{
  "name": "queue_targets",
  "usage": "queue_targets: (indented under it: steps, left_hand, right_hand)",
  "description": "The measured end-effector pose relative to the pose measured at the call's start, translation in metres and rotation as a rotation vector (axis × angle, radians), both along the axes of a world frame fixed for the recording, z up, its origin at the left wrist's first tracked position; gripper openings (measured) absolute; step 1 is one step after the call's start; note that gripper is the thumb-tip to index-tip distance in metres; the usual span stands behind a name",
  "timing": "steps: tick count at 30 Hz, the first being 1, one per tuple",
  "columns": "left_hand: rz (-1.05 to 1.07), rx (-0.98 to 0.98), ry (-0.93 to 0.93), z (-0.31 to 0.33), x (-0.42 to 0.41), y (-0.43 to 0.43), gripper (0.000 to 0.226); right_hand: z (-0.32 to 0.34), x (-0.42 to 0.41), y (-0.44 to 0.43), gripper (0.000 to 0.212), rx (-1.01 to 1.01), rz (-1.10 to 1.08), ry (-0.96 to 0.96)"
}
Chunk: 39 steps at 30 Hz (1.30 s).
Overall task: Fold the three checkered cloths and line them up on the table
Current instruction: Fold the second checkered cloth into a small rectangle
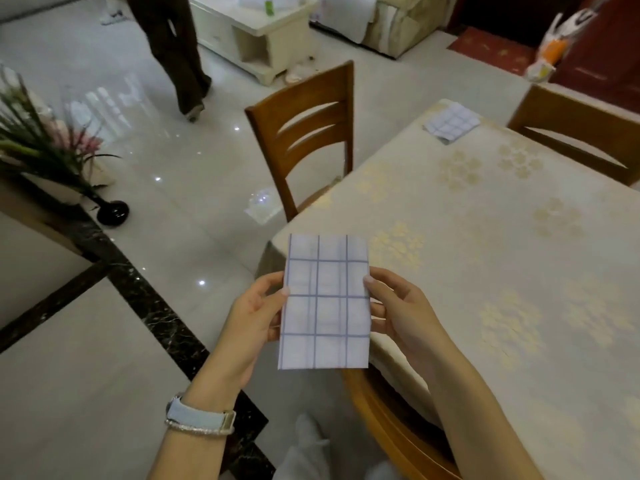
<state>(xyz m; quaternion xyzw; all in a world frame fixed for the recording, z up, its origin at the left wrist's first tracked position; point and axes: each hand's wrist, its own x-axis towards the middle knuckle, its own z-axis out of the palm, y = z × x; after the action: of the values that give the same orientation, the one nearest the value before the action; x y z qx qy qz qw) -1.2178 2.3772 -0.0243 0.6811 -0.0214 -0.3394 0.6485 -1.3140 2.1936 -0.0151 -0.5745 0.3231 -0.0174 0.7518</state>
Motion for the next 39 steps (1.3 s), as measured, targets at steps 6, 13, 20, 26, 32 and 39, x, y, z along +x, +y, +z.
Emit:
queue_targets:
  steps: [6, 13, 20, 26, 32, 39]
  left_hand:
    - [0.151, -0.023, 0.003, 0.005, 0.043, 0.056, 0.024]
    - [0.322, -0.004, 0.028, -0.003, 0.081, 0.102, 0.023]
    - [0.356, 0.024, 0.037, -0.014, 0.153, 0.129, 0.022]
    - [0.3, 0.062, 0.032, -0.017, 0.256, 0.135, 0.022]
    - [0.234, 0.061, -0.007, -0.005, 0.358, 0.132, 0.025]
    - [0.169, 0.033, -0.058, 0.009, 0.469, 0.118, 0.024]
  right_hand:
    - [-0.004, 0.074, 0.042, 0.02, 0.0, 0.147, -0.012]
    - [-0.016, 0.144, 0.08, 0.02, 0.043, 0.295, -0.012]
    - [-0.028, 0.224, 0.104, 0.016, 0.048, 0.338, -0.025]
    - [-0.035, 0.314, 0.107, 0.015, 0.067, 0.323, -0.016]
    - [-0.027, 0.403, 0.106, 0.021, 0.079, 0.297, -0.018]
    - [-0.012, 0.5, 0.094, 0.024, 0.029, 0.275, -0.063]
